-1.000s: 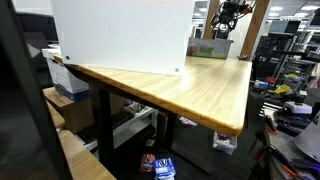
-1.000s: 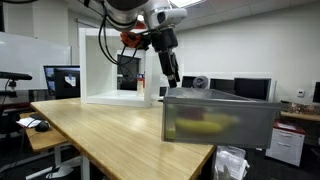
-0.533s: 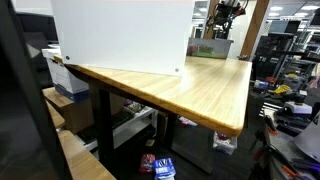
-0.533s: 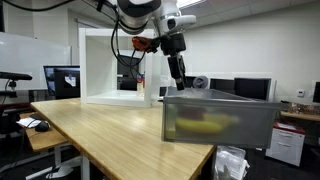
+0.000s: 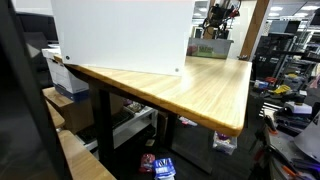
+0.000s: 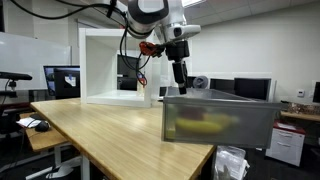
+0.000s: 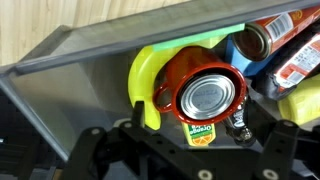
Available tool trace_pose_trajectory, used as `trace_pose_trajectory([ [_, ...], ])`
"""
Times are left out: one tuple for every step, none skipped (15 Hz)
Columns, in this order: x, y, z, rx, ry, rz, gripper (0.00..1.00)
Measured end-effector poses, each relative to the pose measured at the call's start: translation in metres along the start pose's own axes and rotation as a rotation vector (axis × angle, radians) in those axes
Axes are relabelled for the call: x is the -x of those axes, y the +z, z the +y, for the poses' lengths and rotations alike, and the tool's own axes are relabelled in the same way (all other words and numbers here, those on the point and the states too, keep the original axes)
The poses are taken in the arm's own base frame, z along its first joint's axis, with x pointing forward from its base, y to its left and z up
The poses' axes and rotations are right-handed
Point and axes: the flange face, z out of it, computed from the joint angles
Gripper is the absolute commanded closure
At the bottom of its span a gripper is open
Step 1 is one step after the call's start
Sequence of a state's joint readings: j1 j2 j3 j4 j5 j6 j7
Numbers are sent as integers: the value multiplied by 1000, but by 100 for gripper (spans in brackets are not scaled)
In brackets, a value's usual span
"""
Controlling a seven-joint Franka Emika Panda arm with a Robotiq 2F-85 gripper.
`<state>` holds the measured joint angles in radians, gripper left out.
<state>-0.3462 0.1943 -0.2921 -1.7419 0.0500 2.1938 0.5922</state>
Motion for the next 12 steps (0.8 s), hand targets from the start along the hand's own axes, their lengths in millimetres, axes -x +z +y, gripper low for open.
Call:
trace_pose_trajectory([
  [0, 3, -2, 2, 0, -5, 0],
  [0, 6, -4, 3, 0, -9, 0],
  [0, 9, -5, 4, 0, -14, 0],
  [0, 12, -7, 5, 0, -19, 0],
  [1, 15, -10, 6, -1, -23, 0],
  [3, 19, -13, 9, -5, -30, 0],
  [5, 22, -15, 11, -9, -35, 0],
  [7, 24, -17, 13, -14, -39, 0],
  [9, 26, -19, 15, -19, -42, 0],
  [11, 28, -22, 17, -26, -46, 0],
  [14, 30, -25, 18, -33, -50, 0],
  [17, 31, -28, 19, -40, -53, 0],
])
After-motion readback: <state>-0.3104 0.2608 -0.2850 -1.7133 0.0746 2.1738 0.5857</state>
